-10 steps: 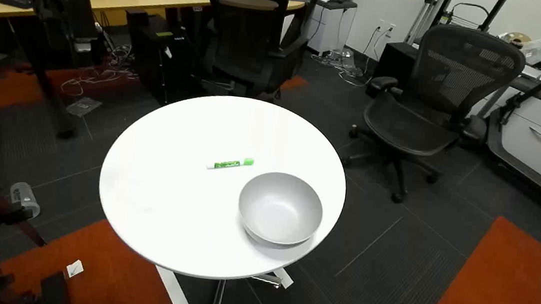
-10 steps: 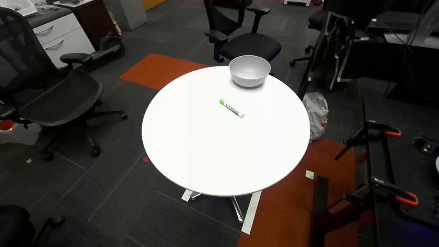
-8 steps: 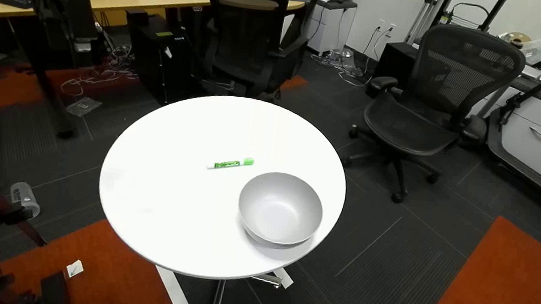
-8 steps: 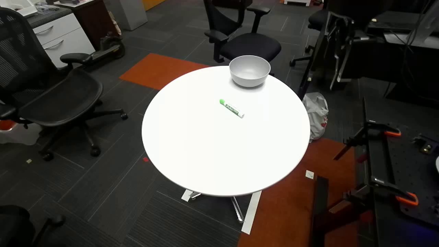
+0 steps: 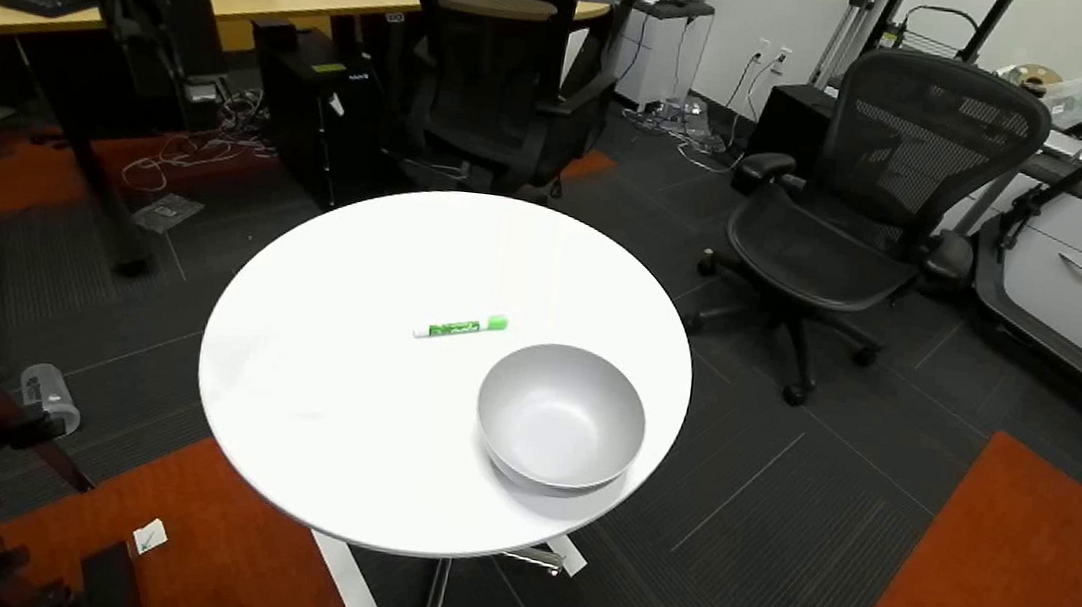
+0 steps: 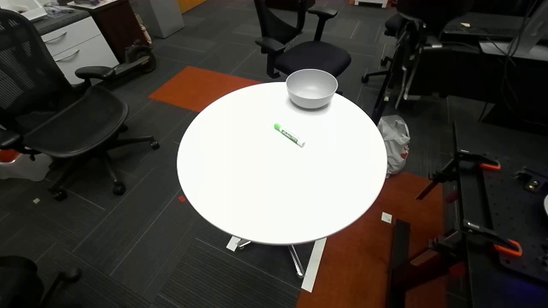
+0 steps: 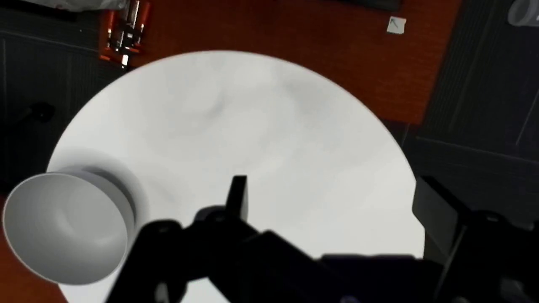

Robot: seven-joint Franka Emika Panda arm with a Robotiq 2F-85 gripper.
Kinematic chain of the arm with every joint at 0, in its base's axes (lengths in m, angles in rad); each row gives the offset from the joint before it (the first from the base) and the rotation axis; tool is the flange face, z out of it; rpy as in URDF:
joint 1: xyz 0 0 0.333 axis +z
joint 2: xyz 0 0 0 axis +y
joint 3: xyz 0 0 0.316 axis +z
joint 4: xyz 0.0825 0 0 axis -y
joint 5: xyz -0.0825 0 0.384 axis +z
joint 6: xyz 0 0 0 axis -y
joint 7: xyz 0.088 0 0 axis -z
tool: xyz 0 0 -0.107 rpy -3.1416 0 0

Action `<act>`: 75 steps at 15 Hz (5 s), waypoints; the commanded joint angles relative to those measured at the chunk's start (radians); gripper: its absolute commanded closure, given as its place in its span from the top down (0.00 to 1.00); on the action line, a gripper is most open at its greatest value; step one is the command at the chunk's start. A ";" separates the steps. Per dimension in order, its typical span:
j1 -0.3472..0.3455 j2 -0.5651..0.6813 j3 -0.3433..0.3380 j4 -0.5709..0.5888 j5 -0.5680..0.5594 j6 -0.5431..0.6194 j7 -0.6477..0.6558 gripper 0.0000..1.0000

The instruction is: Put the marker in the bowl

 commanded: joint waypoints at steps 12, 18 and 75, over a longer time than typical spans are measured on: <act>-0.053 0.481 -0.097 0.226 0.042 0.467 0.265 1.00; -0.028 0.639 -0.144 0.328 0.025 0.488 0.360 1.00; 0.000 0.566 -0.453 0.406 -0.064 0.614 0.564 0.05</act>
